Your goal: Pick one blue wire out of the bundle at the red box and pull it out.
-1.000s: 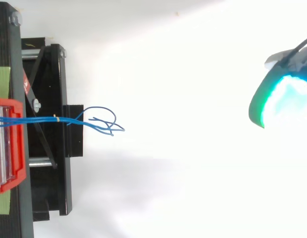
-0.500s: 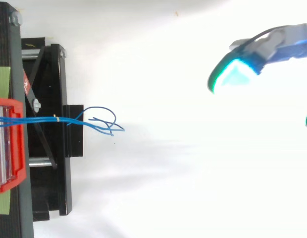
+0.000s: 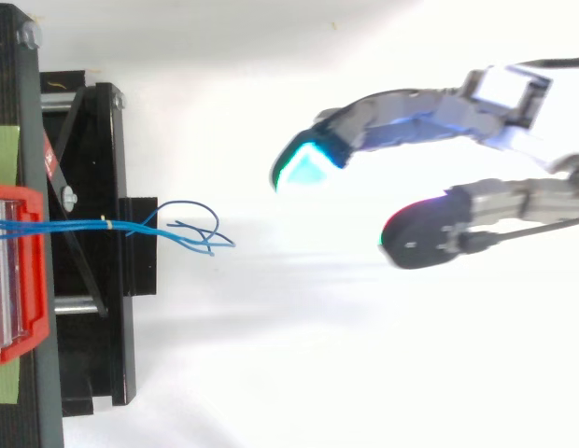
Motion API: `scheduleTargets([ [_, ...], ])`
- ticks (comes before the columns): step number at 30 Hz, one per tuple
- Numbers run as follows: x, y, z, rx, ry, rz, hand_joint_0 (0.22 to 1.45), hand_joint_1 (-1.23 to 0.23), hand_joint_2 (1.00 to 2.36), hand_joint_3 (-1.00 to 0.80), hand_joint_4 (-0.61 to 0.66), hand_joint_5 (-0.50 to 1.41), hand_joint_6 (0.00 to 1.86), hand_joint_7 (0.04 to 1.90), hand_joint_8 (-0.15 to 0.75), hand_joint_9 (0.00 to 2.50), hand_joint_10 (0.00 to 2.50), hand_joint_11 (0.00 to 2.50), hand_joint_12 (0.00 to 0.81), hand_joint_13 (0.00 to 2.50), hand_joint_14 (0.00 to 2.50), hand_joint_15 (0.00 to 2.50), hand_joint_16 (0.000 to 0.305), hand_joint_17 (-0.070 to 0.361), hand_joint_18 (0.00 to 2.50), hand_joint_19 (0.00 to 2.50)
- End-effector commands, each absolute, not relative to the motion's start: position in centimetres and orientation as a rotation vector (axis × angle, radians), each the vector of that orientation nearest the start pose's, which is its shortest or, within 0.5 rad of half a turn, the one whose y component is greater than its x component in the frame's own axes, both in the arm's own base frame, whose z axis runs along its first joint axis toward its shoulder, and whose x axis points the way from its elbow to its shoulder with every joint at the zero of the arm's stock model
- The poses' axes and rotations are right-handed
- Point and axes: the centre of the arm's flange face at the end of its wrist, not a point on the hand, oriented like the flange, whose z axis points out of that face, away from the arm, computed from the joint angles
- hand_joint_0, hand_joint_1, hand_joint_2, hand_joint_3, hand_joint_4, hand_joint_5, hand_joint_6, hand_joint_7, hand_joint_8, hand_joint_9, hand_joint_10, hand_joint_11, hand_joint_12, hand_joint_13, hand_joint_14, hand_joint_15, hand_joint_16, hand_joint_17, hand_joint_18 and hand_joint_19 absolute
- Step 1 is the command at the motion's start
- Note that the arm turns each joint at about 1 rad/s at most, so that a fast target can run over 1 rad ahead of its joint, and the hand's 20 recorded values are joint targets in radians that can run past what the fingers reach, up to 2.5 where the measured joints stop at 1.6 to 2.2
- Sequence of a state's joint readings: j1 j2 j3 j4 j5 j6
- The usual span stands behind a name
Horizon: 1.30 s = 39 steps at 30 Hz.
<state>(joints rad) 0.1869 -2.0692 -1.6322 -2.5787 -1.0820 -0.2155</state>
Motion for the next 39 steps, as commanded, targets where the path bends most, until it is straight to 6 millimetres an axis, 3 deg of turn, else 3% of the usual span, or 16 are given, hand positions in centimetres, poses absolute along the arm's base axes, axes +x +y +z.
scheduleTargets([
  [1, 67.8, -5.5, 21.9, 1.205, 1.104, 0.817, 0.48, -0.46, 1.00, -0.50, 0.33, -0.20, 0.50, 0.78, 0.343, 0.51, 0.00, 0.02, 0.441, 0.29, 0.00, 0.03, 0.063, 0.142, 0.41, 0.29],
  [6, 70.0, -5.1, 21.4, 1.207, 1.099, 0.821, 0.48, -0.46, 1.00, -0.50, 0.34, -0.20, 0.50, 0.78, 0.343, 0.51, 0.00, 0.02, 0.441, 0.30, 0.00, 0.03, 0.063, 0.142, 0.41, 0.29],
  [12, 73.0, -4.9, 19.5, 1.213, 1.076, 0.840, 0.48, -0.46, 1.00, -0.50, 0.34, -0.20, 0.50, 0.78, 0.345, 0.52, 0.00, 0.01, 0.443, 0.30, 0.00, 0.02, 0.063, 0.142, 0.42, 0.30],
  [29, 74.5, -4.2, 20.6, 1.145, 1.013, 0.836, 0.49, -0.46, 1.00, -0.50, 0.35, -0.20, 0.50, 0.79, 0.350, 0.55, 0.00, 0.06, 0.448, 0.33, 0.00, 0.05, 0.063, 0.142, 0.45, 0.31],
  [36, 75.6, -4.1, 18.5, 1.156, 1.020, 0.841, 0.49, -0.46, 1.00, -0.50, 0.35, -0.19, 0.50, 0.80, 0.354, 0.56, 0.00, 0.08, 0.447, 0.34, 0.00, 0.06, 0.063, 0.142, 0.45, 0.32],
  [39, 75.7, -4.0, 18.7, 1.159, 1.017, 0.850, 0.49, -0.46, 1.00, -0.50, 0.35, -0.19, 0.50, 0.80, 0.355, 0.56, 0.00, 0.09, 0.447, 0.35, 0.00, 0.06, 0.063, 0.142, 0.46, 0.33],
])
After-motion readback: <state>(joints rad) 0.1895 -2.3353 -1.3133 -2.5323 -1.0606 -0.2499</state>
